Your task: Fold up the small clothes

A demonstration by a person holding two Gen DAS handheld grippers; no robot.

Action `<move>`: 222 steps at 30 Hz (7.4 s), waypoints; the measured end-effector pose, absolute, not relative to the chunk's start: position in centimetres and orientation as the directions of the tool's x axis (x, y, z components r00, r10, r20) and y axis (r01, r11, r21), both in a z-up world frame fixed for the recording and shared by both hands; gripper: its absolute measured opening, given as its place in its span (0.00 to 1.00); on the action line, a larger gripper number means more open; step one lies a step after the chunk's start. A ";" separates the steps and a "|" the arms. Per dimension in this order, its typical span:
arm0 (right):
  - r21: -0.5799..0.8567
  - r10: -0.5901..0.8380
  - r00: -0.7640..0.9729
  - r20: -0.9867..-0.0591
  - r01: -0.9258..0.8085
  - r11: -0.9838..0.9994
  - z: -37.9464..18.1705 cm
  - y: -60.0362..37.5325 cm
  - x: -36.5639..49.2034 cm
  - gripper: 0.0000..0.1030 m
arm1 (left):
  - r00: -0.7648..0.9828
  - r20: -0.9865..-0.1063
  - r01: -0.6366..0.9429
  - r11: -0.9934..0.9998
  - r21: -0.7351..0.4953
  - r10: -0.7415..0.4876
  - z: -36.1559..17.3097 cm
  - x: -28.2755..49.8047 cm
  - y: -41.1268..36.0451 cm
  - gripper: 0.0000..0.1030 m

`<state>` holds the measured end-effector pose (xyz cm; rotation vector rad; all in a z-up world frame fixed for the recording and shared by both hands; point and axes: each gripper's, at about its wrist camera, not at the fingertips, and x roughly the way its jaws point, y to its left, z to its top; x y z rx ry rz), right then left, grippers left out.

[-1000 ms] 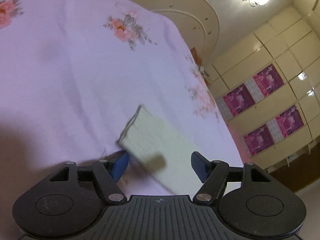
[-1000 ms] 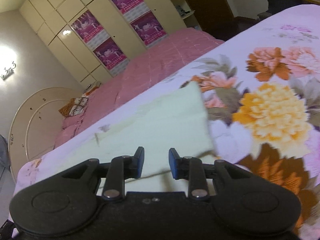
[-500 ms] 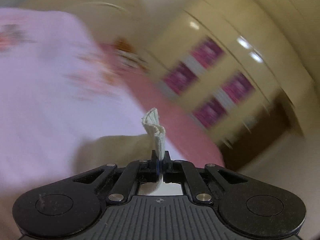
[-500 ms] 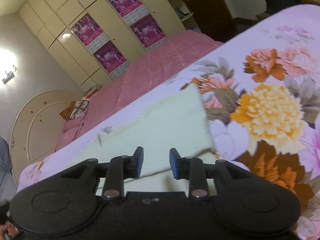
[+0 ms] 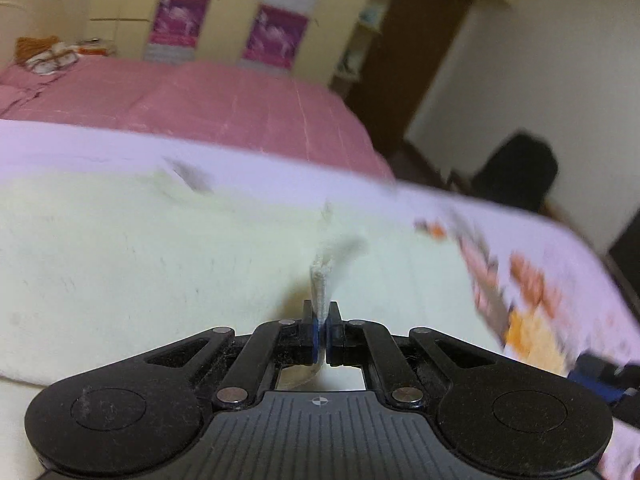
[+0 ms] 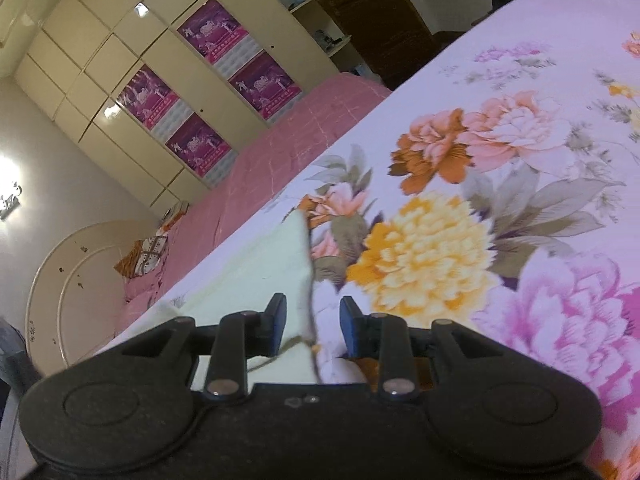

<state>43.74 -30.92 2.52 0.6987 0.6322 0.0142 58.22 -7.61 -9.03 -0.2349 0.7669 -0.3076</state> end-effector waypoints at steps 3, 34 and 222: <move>0.629 0.239 0.807 -0.540 0.199 0.752 1.6 -31.6 43.8 0.32 | 0.710 -0.627 0.215 0.946 -0.241 -0.321 -8.9 57.5 -10.1 0.03; 0.464 0.303 0.769 -0.563 -0.009 0.886 5.1 -20.5 52.4 0.05 | 0.780 -0.625 -0.072 0.994 -0.085 0.004 -10.3 49.1 11.9 0.61; 0.613 0.412 0.675 -0.612 0.075 0.787 3.9 -30.3 18.5 0.43 | 0.671 -0.725 -0.014 0.975 -0.223 -0.156 -7.4 18.5 17.3 0.76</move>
